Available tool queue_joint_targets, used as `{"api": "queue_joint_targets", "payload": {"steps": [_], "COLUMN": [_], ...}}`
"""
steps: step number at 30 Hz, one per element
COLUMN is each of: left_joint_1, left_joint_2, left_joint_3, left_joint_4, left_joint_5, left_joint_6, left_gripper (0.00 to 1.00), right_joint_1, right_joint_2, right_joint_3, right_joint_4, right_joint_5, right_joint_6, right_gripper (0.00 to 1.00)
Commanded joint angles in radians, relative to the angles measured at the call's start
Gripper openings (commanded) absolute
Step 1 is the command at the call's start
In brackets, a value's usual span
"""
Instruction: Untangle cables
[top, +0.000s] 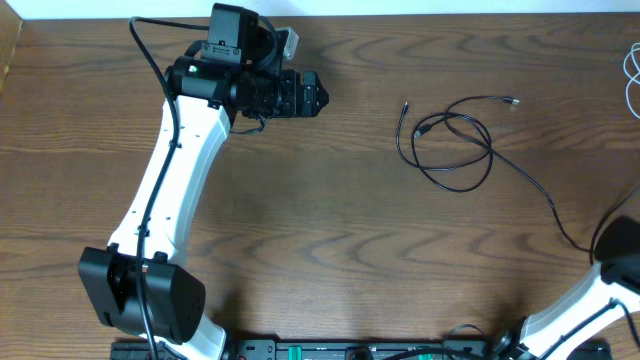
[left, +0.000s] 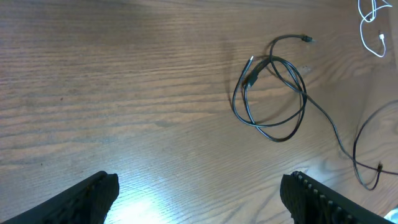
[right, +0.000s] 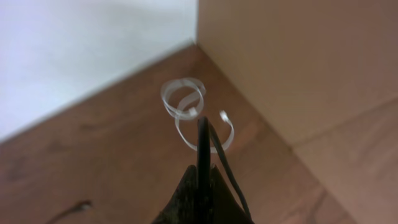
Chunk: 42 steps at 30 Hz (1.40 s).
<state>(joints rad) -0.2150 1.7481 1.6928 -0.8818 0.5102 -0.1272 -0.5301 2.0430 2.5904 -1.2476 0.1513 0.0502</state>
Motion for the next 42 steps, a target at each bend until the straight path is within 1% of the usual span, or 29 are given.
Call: {"api": "queue_joint_targets", "payload": {"steps": [1, 2, 3, 4, 5, 7, 9, 10, 15, 16, 18, 21, 24, 28, 31, 34, 35, 40, 42], "left_joint_1": [0.0, 0.0, 0.0, 0.0, 0.0, 0.0, 0.0, 0.0, 0.0, 0.0, 0.0, 0.0, 0.0, 0.0, 0.0, 0.0, 0.0, 0.0, 0.0], "left_joint_2": [0.012, 0.012, 0.012, 0.012, 0.012, 0.012, 0.012, 0.012, 0.012, 0.012, 0.012, 0.012, 0.012, 0.012, 0.012, 0.012, 0.012, 0.012, 0.012], "left_joint_3": [-0.008, -0.008, -0.008, -0.008, -0.008, -0.008, -0.008, -0.008, -0.008, -0.008, -0.008, -0.008, -0.008, -0.008, -0.008, -0.008, -0.008, -0.008, -0.008], "left_joint_4": [0.001, 0.001, 0.001, 0.001, 0.001, 0.001, 0.001, 0.001, 0.001, 0.001, 0.001, 0.001, 0.001, 0.001, 0.001, 0.001, 0.001, 0.001, 0.001], "left_joint_5": [-0.01, -0.01, -0.009, -0.009, -0.009, -0.009, -0.009, -0.009, -0.009, -0.009, -0.009, -0.009, -0.009, -0.009, -0.009, -0.009, -0.009, -0.009, -0.009], "left_joint_6": [0.002, 0.002, 0.002, 0.002, 0.002, 0.002, 0.002, 0.002, 0.002, 0.002, 0.002, 0.002, 0.002, 0.002, 0.002, 0.002, 0.002, 0.002, 0.002], "left_gripper": [0.89, 0.89, 0.89, 0.89, 0.89, 0.89, 0.89, 0.89, 0.89, 0.89, 0.89, 0.89, 0.89, 0.89, 0.89, 0.89, 0.89, 0.89, 0.89], "right_joint_1": [-0.051, -0.063, -0.073, -0.084, -0.091, -0.103, -0.109, -0.11, -0.103, -0.097, -0.082, -0.048, 0.007, 0.109, 0.189, 0.262, 0.285, 0.391, 0.422], "right_joint_2": [0.094, 0.127, 0.159, 0.195, 0.225, 0.279, 0.322, 0.334, 0.335, 0.327, 0.311, 0.296, 0.3, 0.31, 0.31, 0.31, 0.31, 0.31, 0.31], "right_joint_3": [0.007, 0.007, 0.007, 0.007, 0.007, 0.007, 0.007, 0.007, 0.007, 0.007, 0.007, 0.007, 0.007, -0.016, -0.065, -0.137, -0.162, -0.315, -0.365], "right_joint_4": [-0.019, -0.022, -0.023, -0.024, -0.024, -0.025, -0.029, -0.032, -0.037, -0.039, -0.053, -0.116, -0.208, -0.32, -0.353, -0.341, -0.335, -0.264, -0.229], "right_joint_5": [0.033, 0.032, 0.029, 0.025, 0.019, -0.005, -0.049, -0.073, -0.12, -0.148, -0.259, -0.474, -0.597, -0.607, -0.606, -0.603, -0.593, -0.484, -0.46], "right_joint_6": [0.048, 0.051, 0.05, 0.05, 0.05, 0.047, 0.038, 0.026, 0.006, -0.018, -0.093, -0.239, -0.394, -0.563, -0.639, -0.675, -0.685, -0.687, -0.687], "right_gripper": [0.03, 0.07, 0.14, 0.24, 0.46, 0.8, 0.96, 0.99, 0.99, 0.99, 0.99, 0.99, 0.99, 0.98, 0.94, 0.89, 0.86, 0.78, 0.77]}}
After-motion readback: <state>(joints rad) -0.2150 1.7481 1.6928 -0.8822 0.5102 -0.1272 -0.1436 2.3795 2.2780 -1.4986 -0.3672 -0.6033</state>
